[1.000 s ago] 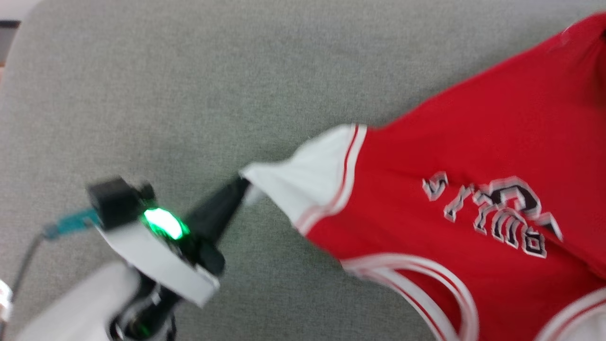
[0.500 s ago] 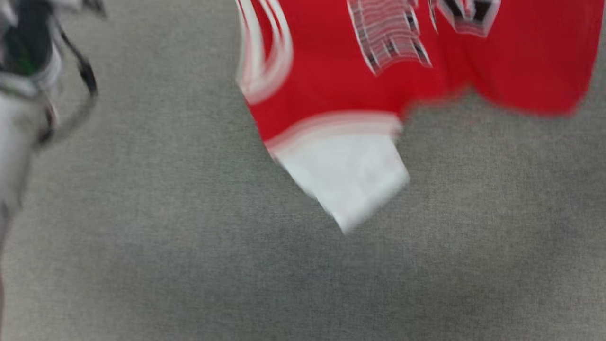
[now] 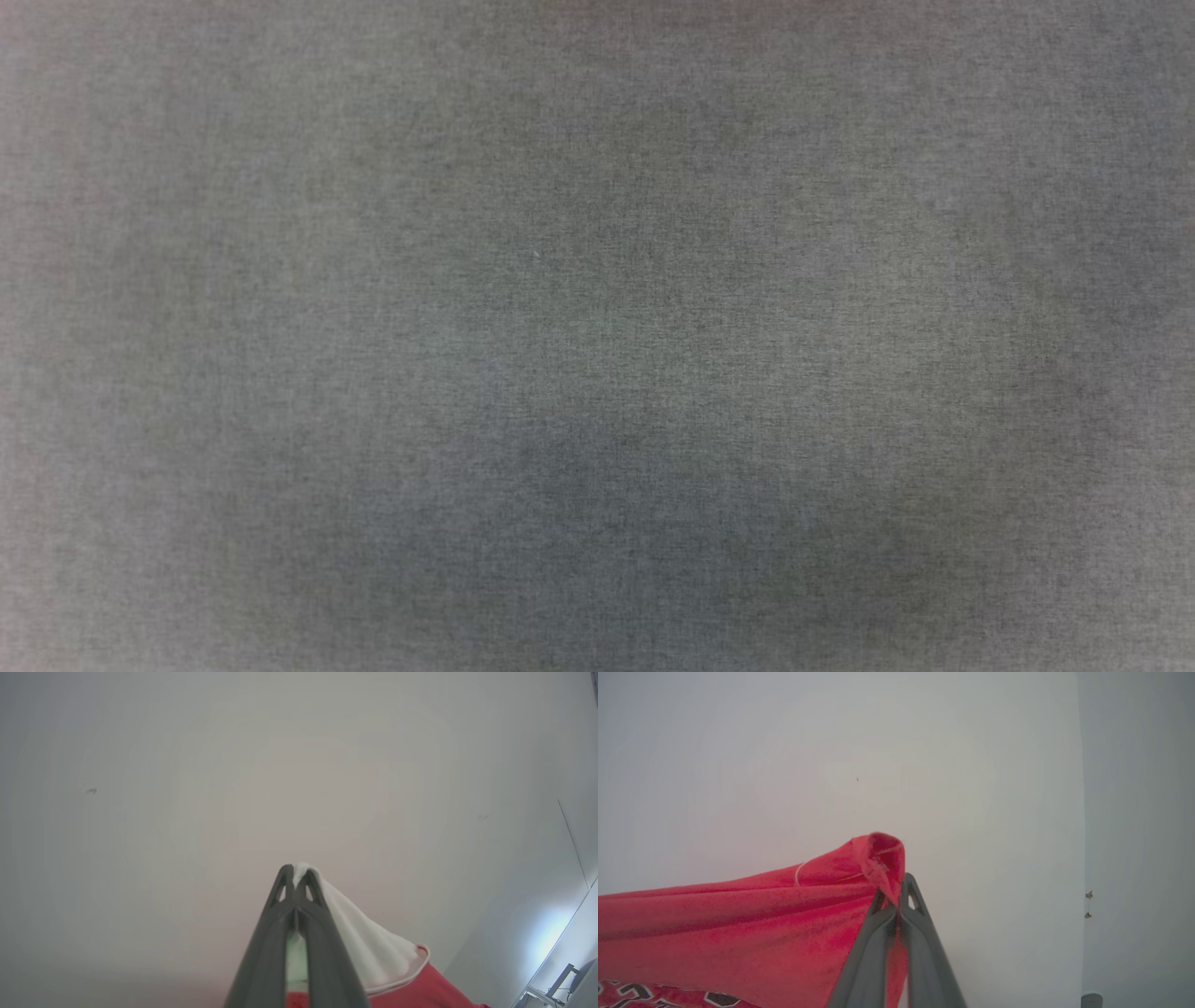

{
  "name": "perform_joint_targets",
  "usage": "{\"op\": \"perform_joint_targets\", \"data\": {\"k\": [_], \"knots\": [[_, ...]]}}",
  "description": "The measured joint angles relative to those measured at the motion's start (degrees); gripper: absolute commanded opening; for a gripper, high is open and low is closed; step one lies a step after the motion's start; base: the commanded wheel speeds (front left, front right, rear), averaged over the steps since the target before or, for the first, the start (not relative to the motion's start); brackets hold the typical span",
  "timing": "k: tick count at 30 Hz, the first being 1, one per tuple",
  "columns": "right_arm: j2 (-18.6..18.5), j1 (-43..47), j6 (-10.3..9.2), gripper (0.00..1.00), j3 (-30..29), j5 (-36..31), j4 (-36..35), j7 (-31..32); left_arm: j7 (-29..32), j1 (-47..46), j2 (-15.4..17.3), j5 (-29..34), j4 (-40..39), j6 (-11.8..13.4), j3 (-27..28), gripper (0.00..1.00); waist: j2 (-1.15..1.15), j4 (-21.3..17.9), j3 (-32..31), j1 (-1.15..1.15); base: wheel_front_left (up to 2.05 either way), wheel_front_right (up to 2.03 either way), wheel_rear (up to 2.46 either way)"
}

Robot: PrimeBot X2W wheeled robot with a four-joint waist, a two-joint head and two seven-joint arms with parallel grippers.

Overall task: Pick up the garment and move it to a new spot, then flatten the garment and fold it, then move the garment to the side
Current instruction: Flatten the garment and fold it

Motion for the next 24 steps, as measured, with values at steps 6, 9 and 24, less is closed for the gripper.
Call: {"op": "perform_joint_targets", "data": {"k": [6,9,24], "knots": [[-1.47,6.28,-0.09,0.0,4.37,2.94,-2.59,2.47,0.86,14.33,1.32,-5.63,-11.36,-0.02,-1.01,0.0,0.0,0.56,0.1,0.0,0.0,0.0,0.0],[-3.24,11.37,-0.09,0.0,6.72,6.03,-6.5,4.32,-0.33,23.9,3.12,-8.12,-19.38,-0.01,-1.3,0.0,0.0,0.65,0.24,0.0,0.0,0.0,0.0],[-16.3,47.53,-0.1,0.0,8.04,19.39,-31.81,12.46,-3.91,64.6,9.51,-5.14,-50.43,-0.01,-8.26,0.0,0.0,1.11,-2.6,0.0,0.0,0.0,0.0]]}}
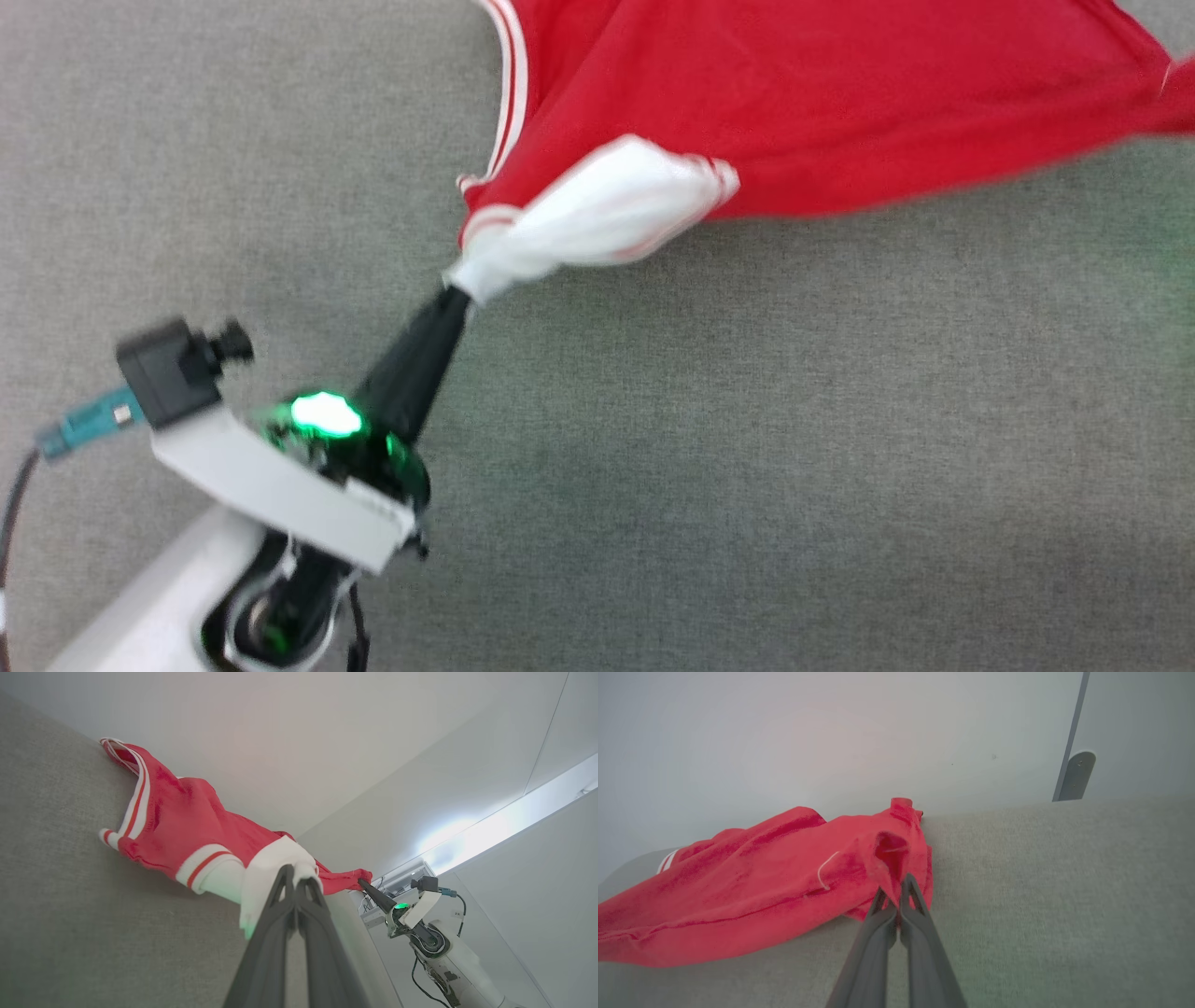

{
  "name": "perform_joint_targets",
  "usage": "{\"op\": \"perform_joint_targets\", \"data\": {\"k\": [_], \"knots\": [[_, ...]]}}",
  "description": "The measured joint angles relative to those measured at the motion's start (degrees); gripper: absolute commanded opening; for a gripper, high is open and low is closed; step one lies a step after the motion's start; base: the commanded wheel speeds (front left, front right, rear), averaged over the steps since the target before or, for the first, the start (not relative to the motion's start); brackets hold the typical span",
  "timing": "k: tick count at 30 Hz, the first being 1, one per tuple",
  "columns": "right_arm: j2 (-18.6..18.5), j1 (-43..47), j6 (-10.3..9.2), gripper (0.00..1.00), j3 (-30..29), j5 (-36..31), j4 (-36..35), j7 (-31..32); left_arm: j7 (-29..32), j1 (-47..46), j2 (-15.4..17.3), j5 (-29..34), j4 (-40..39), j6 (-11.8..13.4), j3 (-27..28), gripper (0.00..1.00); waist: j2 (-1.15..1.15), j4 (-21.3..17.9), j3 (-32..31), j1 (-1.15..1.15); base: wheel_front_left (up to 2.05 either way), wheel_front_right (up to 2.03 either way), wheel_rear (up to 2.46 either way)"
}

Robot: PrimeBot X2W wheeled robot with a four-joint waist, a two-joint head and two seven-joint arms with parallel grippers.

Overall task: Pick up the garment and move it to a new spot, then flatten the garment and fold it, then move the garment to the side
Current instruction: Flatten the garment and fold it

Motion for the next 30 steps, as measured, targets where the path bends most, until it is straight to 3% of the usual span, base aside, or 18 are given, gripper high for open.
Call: {"op": "perform_joint_targets", "data": {"k": [5,15,25,30], "knots": [[-1.42,11.51,0.0,0.0,-4.33,0.81,-6.02,1.26,-0.26,7.7,1.38,0.86,-5.1,0.0,-0.25,0.0,0.0,-0.09,-1.16,0.0,0.0,0.0,0.0],[0.93,30.43,0.0,0.0,-15.53,-0.54,-18.95,6.5,-0.41,21.94,3.54,3.22,-15.12,0.0,2.04,0.0,0.0,-0.39,-3.53,0.0,0.0,0.0,0.0],[8.12,46.78,0.0,0.0,-29.74,-4.36,-35.15,15.85,-0.41,31.78,6.08,5.78,-23.28,0.0,5.72,0.0,0.0,0.06,-5.15,0.0,0.0,0.0,0.0],[12.28,50.21,-0.01,0.0,-34.22,-6.16,-41.89,20.98,-0.42,34.17,6.99,7.15,-26.31,0.0,7.45,0.0,0.0,-0.09,-4.68,0.0,0.0,0.0,0.0]]}}
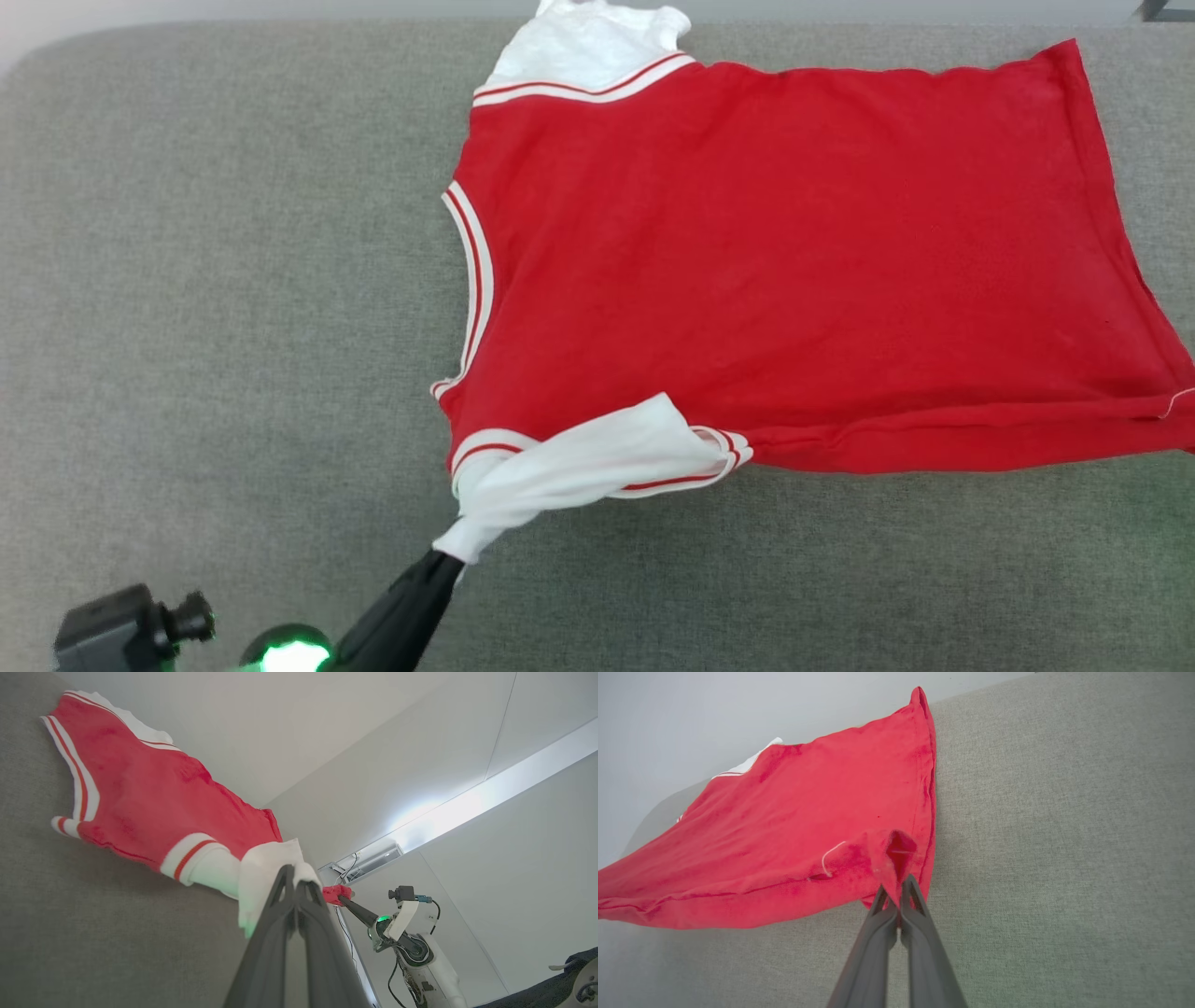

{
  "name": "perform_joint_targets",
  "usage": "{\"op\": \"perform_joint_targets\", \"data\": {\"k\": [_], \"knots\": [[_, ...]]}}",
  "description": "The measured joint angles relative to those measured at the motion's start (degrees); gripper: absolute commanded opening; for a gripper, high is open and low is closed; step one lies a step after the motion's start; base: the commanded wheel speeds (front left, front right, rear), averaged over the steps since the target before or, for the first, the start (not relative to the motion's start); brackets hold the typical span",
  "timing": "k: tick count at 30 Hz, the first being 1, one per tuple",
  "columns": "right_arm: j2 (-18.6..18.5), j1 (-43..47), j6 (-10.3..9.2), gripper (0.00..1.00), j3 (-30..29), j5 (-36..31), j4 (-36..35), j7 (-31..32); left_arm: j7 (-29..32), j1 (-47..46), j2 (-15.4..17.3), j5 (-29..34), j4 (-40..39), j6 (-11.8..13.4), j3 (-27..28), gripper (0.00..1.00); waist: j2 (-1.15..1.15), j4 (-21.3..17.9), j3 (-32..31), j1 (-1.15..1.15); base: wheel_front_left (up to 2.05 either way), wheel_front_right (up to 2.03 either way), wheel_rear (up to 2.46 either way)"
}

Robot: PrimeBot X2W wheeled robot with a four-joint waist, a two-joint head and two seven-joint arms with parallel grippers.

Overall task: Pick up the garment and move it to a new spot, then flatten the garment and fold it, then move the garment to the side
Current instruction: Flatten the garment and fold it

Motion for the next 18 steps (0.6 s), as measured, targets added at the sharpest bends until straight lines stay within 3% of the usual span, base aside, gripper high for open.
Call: {"op": "perform_joint_targets", "data": {"k": [5,11,18], "knots": [[2.8,-2.86,0.0,0.0,-1.22,-1.26,-1.47,3.66,0.08,-4.25,0.1,-0.41,1.3,0.0,-0.46,0.0,0.0,0.04,0.74,0.0,0.0,0.0,0.0],[2.96,-11.04,0.01,0.0,-0.9,-2.54,1.83,6.37,1.81,-16.01,-1.11,-5.36,6.6,0.0,-2.26,0.0,0.0,0.39,2.11,0.0,0.0,0.0,0.0],[3.1,-18.73,0.01,0.0,0.23,-3.1,7.19,7.14,2.92,-27.28,-5.5,-10.22,15.41,0.0,-3.55,0.0,0.0,0.86,4.25,0.0,0.0,0.0,0.0]]}}
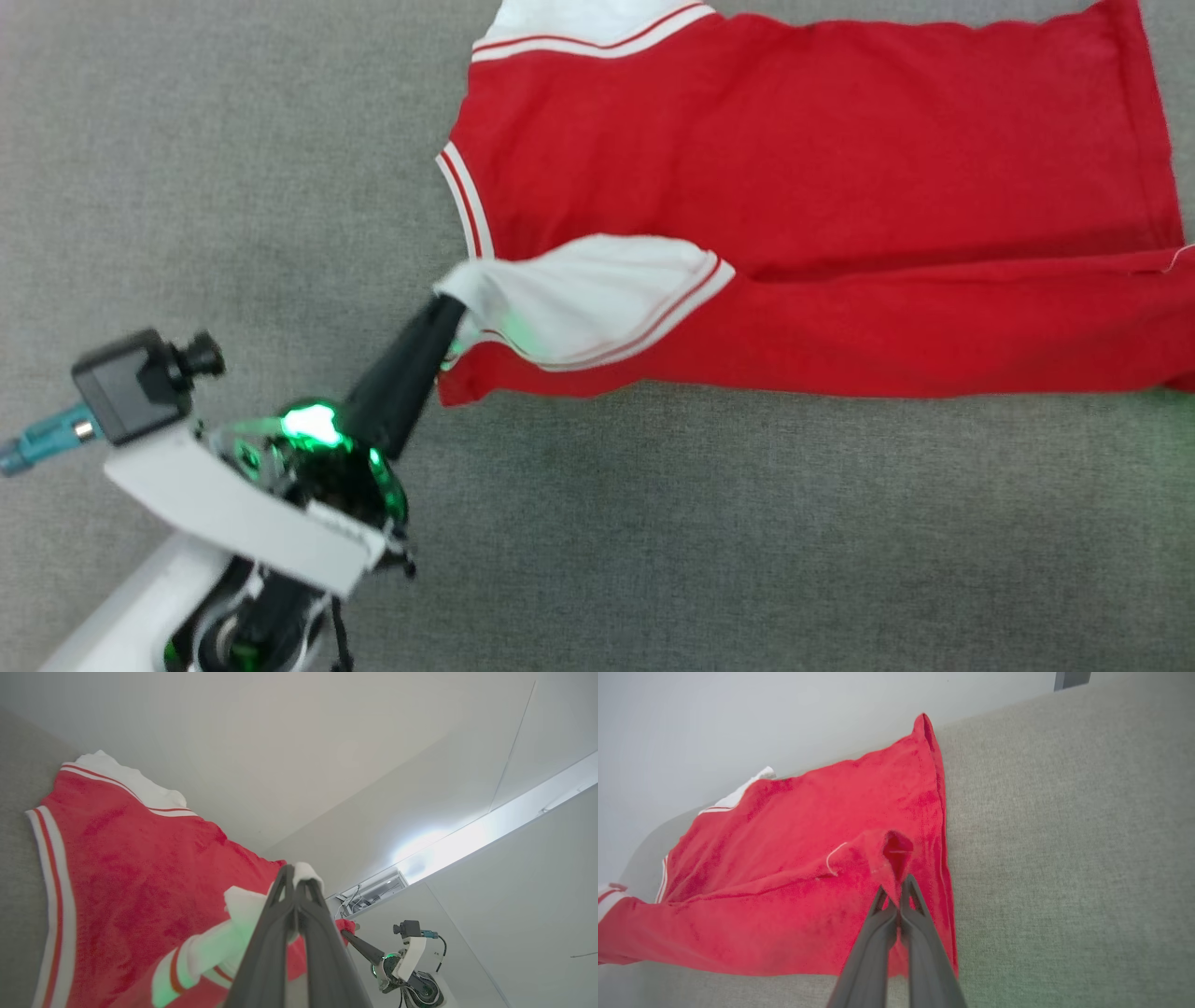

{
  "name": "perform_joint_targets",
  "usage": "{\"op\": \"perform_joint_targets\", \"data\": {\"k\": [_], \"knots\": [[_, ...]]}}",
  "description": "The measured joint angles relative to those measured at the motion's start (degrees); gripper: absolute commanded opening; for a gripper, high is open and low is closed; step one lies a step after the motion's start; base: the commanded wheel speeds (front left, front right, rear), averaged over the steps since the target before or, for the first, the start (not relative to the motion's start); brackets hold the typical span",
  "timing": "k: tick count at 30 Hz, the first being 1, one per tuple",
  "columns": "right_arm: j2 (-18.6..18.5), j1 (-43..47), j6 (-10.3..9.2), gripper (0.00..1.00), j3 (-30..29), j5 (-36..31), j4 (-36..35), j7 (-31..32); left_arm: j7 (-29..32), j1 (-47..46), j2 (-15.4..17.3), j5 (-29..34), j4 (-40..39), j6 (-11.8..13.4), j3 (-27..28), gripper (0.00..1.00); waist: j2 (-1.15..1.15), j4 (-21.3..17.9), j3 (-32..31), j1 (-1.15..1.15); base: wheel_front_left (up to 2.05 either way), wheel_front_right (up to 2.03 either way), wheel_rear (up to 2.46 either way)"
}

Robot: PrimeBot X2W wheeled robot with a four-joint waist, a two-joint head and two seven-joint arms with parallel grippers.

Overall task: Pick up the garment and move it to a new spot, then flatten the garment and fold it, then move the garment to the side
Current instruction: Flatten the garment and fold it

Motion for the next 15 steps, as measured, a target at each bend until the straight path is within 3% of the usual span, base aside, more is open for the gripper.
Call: {"op": "perform_joint_targets", "data": {"k": [15], "knots": [[1.38,-2.21,-0.01,0.0,2.88,-0.27,7.65,-4.8,-2.01,-6.13,-5.33,1.37,17.49,0.0,-3.03,0.0,0.0,-0.32,4.48,0.0,0.0,0.0,0.0]]}}
